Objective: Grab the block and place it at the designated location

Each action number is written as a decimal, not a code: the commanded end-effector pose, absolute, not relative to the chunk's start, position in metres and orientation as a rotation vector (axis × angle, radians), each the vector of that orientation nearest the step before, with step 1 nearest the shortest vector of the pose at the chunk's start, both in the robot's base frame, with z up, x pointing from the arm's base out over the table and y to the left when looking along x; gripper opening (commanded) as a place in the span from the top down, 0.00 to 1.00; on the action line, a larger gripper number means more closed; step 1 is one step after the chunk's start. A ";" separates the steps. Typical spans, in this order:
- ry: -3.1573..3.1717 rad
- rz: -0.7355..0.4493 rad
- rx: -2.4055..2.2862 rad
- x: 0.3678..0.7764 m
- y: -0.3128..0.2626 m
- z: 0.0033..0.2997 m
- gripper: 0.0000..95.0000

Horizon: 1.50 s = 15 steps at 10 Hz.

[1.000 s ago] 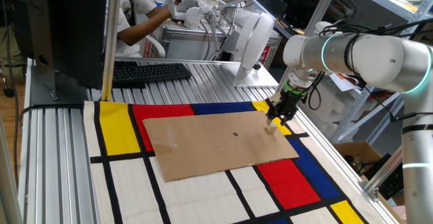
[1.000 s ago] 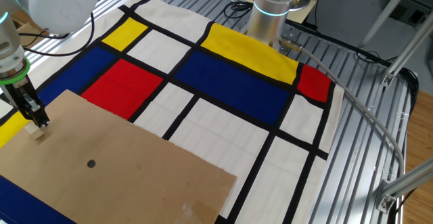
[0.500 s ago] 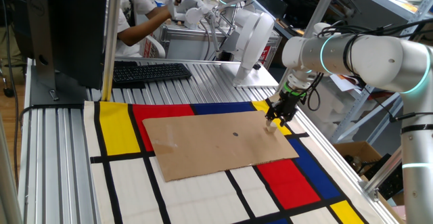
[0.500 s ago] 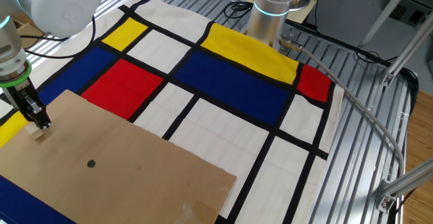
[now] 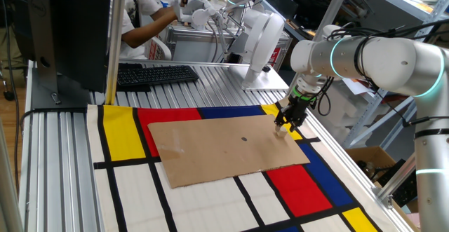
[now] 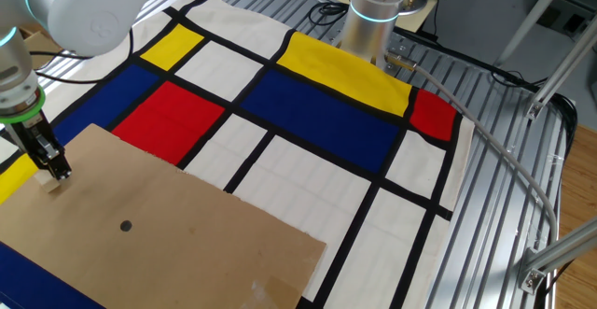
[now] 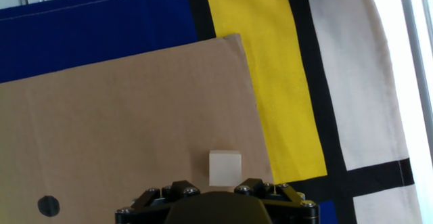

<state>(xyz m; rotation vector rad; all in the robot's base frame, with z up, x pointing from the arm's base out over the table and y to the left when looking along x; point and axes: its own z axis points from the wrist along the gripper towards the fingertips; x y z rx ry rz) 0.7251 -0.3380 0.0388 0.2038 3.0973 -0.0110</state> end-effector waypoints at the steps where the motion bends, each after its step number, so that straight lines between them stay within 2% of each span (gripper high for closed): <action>1: 3.100 -0.011 0.203 0.725 -0.338 0.037 0.40; 15: 3.100 -0.008 0.205 0.725 -0.339 0.021 0.40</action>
